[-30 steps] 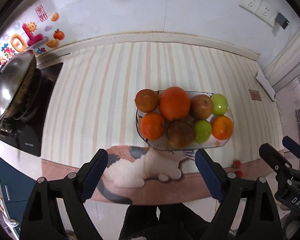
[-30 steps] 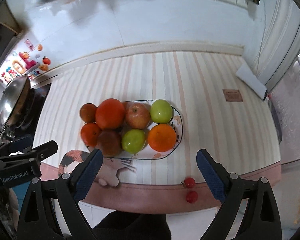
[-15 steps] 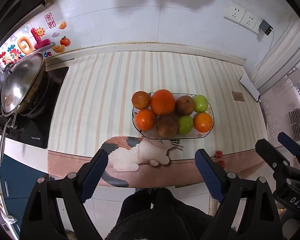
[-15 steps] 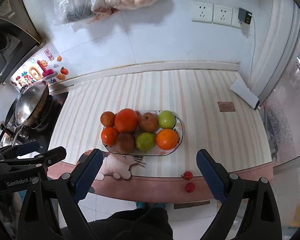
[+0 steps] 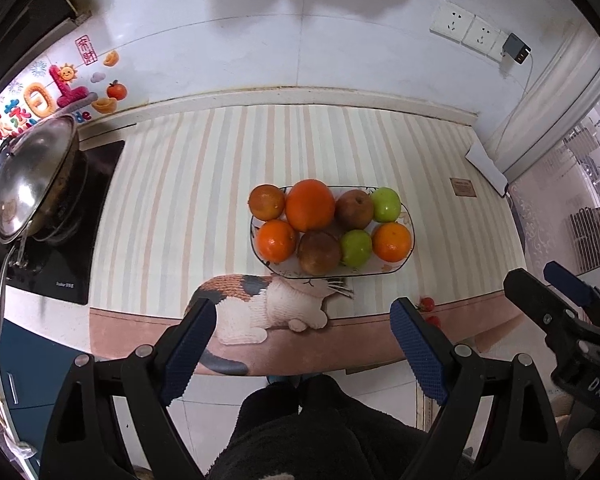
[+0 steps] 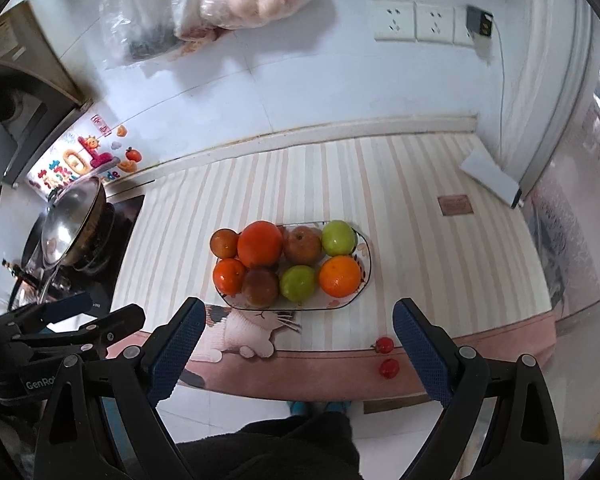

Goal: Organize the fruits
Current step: 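Grasp a red tomato with the right tool while the left tool approaches the other tomato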

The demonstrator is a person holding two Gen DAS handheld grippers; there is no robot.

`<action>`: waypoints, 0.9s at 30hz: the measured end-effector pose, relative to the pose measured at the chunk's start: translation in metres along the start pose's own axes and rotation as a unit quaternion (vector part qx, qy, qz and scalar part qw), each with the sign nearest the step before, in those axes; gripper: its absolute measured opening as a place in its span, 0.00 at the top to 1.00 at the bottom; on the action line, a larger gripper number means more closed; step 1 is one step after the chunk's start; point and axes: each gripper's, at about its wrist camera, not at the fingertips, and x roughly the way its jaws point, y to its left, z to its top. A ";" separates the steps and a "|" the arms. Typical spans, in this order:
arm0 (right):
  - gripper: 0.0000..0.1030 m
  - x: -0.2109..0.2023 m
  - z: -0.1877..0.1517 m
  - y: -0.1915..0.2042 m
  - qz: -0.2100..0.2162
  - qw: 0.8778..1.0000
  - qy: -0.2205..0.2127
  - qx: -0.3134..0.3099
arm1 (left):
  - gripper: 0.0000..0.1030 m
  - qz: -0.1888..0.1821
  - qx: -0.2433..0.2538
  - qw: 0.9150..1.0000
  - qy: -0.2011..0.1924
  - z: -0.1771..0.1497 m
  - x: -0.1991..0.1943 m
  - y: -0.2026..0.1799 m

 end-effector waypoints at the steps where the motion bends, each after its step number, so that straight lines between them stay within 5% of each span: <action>1: 0.06 0.005 0.000 -0.009 0.002 1.000 0.005 0.015 | 0.14 0.004 0.004 1.000 -0.001 0.001 0.004 -0.002; 7: 0.07 0.052 -0.019 -0.066 -0.036 0.996 0.037 0.071 | 0.14 0.032 0.042 0.998 0.021 0.002 0.055 -0.023; 11: 0.35 0.096 -0.045 -0.100 -0.061 0.991 0.076 0.090 | 0.14 0.045 0.077 0.994 0.059 -0.003 0.101 -0.044; 19: 0.45 0.179 -0.104 -0.145 -0.055 0.977 0.135 0.154 | 0.14 0.061 0.154 0.980 0.114 -0.020 0.169 -0.082; 27: 0.68 0.212 -0.128 -0.142 -0.052 0.977 0.141 0.152 | 0.19 0.042 0.186 0.972 0.139 -0.027 0.195 -0.102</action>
